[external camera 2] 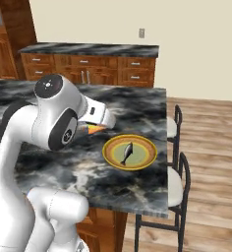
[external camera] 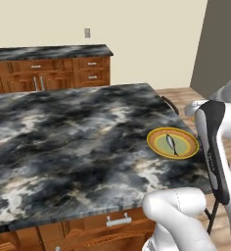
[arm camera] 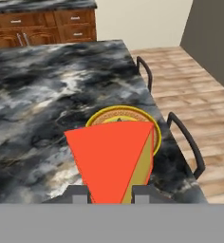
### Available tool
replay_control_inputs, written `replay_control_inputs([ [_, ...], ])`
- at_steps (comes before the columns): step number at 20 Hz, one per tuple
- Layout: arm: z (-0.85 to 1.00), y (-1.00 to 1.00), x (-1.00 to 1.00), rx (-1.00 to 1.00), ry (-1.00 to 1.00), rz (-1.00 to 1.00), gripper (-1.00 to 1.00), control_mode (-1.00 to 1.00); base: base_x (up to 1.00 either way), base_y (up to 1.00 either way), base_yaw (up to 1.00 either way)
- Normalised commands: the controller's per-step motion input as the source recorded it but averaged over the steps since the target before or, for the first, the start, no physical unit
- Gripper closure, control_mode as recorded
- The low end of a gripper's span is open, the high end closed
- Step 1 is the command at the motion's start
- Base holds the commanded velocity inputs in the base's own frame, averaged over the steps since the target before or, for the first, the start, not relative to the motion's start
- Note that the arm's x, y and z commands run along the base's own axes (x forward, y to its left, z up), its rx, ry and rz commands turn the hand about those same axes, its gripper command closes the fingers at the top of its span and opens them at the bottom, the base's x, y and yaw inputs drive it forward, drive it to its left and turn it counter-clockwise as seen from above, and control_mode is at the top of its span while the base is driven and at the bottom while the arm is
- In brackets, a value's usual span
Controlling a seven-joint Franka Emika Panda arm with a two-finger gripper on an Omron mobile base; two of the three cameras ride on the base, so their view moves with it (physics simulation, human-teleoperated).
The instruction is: Take the cheese, fish, and lemon from the fridge and place them on the plate on the dining counter to create an appetizer plate.
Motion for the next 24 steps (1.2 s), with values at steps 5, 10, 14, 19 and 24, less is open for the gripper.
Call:
replay_control_inputs([
  [5, -0.83, -0.67, 0.76, 0.03, 0.11, 0.03, 1.00, -1.00, 0.00, 0.00, 0.00],
  [10, -0.82, -0.44, 0.74, 0.00, 0.01, 0.00, 1.00, -1.00, 0.00, 0.00, 0.00],
  [14, -0.66, -0.35, 0.83, 0.00, 0.00, 0.00, 1.00, -1.00, 0.00, 0.00, 0.00],
  [19, -0.58, -0.34, 0.78, 0.00, 0.00, 0.00, 1.00, -1.00, 0.00, 0.00, 0.00],
  [24, -0.55, -0.17, 0.48, 0.00, 0.00, 0.00, 1.00, -1.00, 0.00, 0.00, 0.00],
])
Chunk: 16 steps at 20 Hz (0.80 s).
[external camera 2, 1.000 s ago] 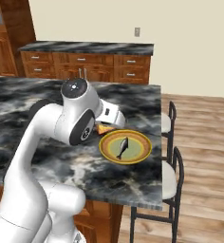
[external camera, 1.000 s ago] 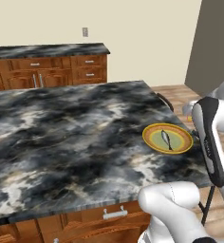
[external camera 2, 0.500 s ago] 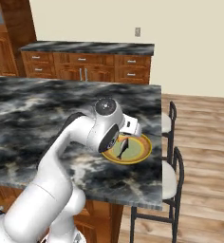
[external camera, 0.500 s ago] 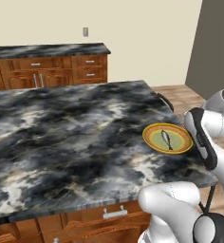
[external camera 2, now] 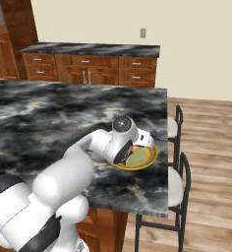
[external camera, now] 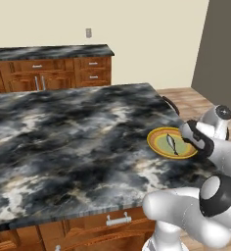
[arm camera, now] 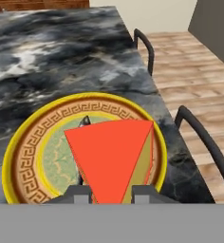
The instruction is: Take the cheese, fish, and lemon from the fridge and place them on the plate on the dining counter to create an appetizer plate.
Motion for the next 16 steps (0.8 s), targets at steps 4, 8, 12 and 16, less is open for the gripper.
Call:
replay_control_inputs([
  [4, -0.45, -0.05, 0.14, 0.00, 0.00, 0.00, 1.00, -1.00, 0.00, 0.00, 0.00],
  [8, -0.39, 0.00, 0.06, 0.00, 0.00, 0.00, 1.00, -1.00, 0.00, 0.00, 0.00],
  [12, -0.30, -0.01, 0.25, 0.00, 0.01, 0.00, 1.00, -1.00, 0.00, 0.00, 0.00],
  [16, -0.22, -0.13, 0.37, 0.00, 0.03, 0.00, 1.00, -1.00, 0.00, 0.00, 0.00],
])
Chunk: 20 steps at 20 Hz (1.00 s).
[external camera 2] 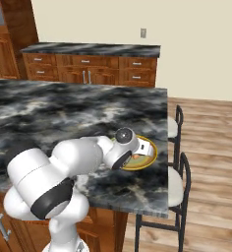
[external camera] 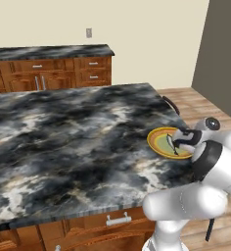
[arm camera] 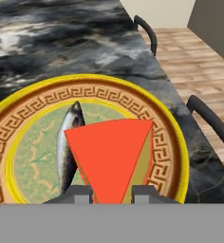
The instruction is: Take the cheese, fish, and lemon from the fridge and place them on the plate on the dining counter to create an appetizer plate.
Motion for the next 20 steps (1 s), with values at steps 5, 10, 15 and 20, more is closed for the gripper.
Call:
replay_control_inputs([
  [5, -0.24, -0.31, 0.23, 0.01, 0.03, 0.00, 1.00, -1.00, 0.00, 0.00, 0.00],
  [10, -0.22, -0.22, 0.02, 0.01, 0.00, 0.00, 1.00, -1.00, 0.00, 0.00, 0.00],
  [15, -0.18, -0.12, 0.28, 0.01, 0.03, 0.00, 1.00, -1.00, 0.00, 0.00, 0.00],
  [20, -0.28, 0.00, 0.36, 0.01, 0.09, 0.00, 1.00, -1.00, 0.00, 0.00, 0.00],
])
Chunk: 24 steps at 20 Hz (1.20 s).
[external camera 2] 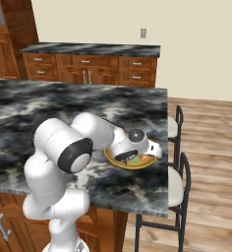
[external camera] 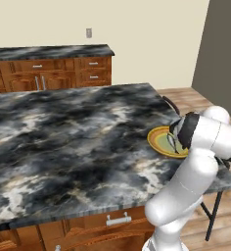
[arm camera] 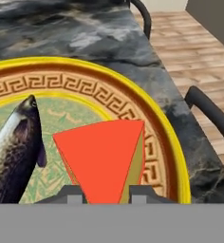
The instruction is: Take the cheese, fish, and lemon from the fridge and place them on the plate on the dining counter to create an appetizer plate.
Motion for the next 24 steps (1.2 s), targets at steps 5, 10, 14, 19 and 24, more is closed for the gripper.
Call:
replay_control_inputs([
  [5, -0.30, 0.00, 0.34, 0.00, 0.08, 0.00, -1.00, -1.00, 0.00, 0.00, 0.00],
  [10, 0.05, 0.16, -0.55, 0.00, -0.03, -0.01, -1.00, -1.00, 0.00, 0.00, 0.00],
  [14, 0.53, 0.58, -0.81, -0.07, -0.09, -0.05, -1.00, -1.00, 0.00, 0.00, 0.00],
  [19, 1.00, 0.83, -0.36, -0.10, -0.09, -0.10, -1.00, -1.00, 0.00, 0.00, 0.00],
  [24, 1.00, 0.61, -0.11, -0.15, -0.11, -0.10, -1.00, -1.00, 0.00, 0.00, 0.00],
])
